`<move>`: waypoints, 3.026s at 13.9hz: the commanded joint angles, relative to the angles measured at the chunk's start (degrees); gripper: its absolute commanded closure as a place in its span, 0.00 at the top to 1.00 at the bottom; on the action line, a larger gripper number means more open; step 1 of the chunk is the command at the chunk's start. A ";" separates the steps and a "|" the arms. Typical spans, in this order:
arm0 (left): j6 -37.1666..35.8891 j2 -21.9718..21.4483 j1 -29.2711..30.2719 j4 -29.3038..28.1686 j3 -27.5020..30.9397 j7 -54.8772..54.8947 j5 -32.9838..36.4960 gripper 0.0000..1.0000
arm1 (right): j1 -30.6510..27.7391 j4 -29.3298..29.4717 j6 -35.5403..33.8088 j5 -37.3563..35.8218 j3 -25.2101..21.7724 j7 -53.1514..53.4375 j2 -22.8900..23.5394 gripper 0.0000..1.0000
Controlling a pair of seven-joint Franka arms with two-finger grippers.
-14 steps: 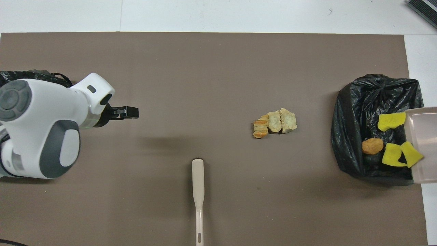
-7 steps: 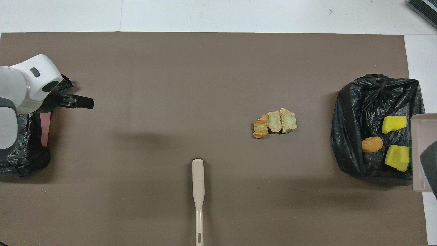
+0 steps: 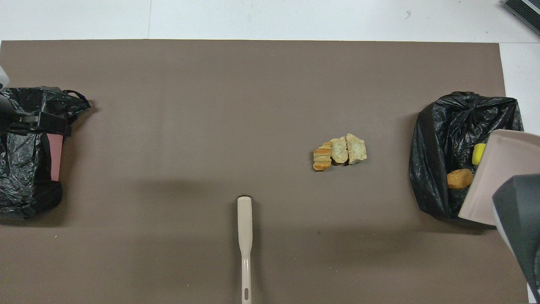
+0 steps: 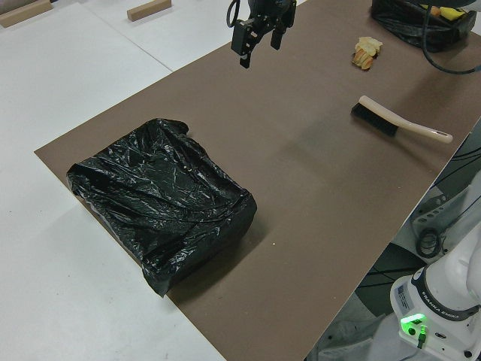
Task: Sweep and dump trash in bin
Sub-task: 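Bring the empty dustpan back to the table center with the right gripper, then grasp the dustpan with the left gripper while the right gripper grasps the brush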
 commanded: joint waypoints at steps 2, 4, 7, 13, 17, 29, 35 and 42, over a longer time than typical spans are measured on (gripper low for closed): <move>-7.68 0.18 0.32 4.41 -0.16 -2.90 1.39 1.00 | -0.24 0.63 0.10 13.38 3.32 17.66 -0.15 0.00; -7.61 -2.08 0.32 3.64 -0.50 -2.64 1.31 1.00 | -0.24 0.97 2.20 19.28 5.69 27.50 -0.15 0.00; -8.39 -3.33 0.23 1.70 -0.51 -2.29 1.31 1.00 | -0.24 0.80 7.73 26.58 9.03 42.97 0.81 0.00; -12.52 -2.98 -0.29 4.15 -0.60 -1.05 3.77 1.00 | 12.13 1.59 22.76 29.94 11.15 79.00 11.86 0.00; -10.94 -3.33 -0.56 3.28 -0.60 0.97 3.07 1.00 | 20.30 12.12 28.40 30.21 11.15 93.52 23.73 0.00; -9.27 -6.06 -0.82 -1.29 -0.77 1.23 2.89 1.00 | 32.28 29.46 40.87 25.02 9.84 106.74 44.94 0.18; -7.60 -5.71 -1.00 -2.26 -1.21 1.23 2.80 1.00 | 31.93 25.06 41.33 25.11 10.01 105.60 43.71 0.60; -1.11 -2.82 -5.74 -5.95 -1.21 0.88 2.71 1.00 | 31.40 9.63 38.69 31.15 10.19 105.16 25.90 1.00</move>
